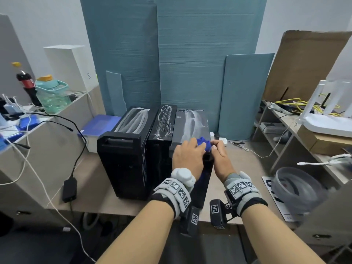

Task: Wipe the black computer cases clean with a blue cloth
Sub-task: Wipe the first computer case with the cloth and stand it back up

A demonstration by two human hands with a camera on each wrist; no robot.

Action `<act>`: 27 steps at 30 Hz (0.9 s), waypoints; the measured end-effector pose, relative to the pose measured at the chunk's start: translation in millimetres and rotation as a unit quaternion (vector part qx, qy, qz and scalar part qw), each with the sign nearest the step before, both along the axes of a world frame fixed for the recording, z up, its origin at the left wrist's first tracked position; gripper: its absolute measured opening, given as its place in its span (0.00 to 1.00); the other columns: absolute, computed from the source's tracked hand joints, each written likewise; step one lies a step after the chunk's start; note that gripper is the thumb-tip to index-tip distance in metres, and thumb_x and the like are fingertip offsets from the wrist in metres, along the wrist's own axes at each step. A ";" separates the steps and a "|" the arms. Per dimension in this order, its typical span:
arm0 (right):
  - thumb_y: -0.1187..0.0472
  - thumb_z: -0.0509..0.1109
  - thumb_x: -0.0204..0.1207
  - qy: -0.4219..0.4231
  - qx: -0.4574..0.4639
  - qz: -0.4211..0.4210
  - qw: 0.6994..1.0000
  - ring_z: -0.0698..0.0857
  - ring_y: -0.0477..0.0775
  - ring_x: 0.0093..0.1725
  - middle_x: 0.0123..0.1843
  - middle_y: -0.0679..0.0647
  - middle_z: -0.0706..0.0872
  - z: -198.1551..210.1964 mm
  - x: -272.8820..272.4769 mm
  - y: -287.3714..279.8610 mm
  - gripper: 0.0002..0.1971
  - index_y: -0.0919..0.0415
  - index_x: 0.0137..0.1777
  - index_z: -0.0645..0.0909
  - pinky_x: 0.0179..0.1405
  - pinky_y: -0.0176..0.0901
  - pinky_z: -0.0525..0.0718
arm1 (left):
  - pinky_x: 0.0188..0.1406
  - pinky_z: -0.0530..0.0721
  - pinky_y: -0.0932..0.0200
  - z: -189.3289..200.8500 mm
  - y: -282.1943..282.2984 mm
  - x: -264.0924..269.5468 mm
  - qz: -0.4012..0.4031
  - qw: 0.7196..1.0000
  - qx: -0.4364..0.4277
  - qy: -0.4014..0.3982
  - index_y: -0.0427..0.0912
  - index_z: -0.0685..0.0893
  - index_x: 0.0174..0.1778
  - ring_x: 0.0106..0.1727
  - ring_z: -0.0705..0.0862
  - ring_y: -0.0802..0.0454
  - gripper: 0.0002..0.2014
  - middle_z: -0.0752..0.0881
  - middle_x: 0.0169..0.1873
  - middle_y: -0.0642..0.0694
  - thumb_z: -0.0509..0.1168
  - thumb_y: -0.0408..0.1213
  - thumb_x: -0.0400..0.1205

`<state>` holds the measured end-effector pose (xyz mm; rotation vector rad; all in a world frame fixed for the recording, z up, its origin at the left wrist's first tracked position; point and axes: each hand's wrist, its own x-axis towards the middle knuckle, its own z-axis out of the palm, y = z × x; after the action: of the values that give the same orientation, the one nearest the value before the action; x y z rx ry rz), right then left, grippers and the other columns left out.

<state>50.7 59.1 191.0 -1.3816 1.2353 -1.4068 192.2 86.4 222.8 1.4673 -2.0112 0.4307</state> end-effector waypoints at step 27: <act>0.47 0.53 0.83 0.111 0.002 0.027 0.993 0.75 0.54 0.65 0.63 0.53 0.79 -5.3 -9.4 -2.3 0.14 0.44 0.61 0.76 0.64 0.45 0.74 | 0.17 0.68 0.56 -41.6 34.6 -5.2 0.007 0.990 0.140 0.007 0.56 0.81 0.68 0.22 0.78 0.42 0.19 0.79 0.47 0.45 0.65 0.45 0.80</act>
<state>41.2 56.9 185.8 -1.5912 1.3291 -1.2387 187.0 121.0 181.2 1.6457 -2.1164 0.1451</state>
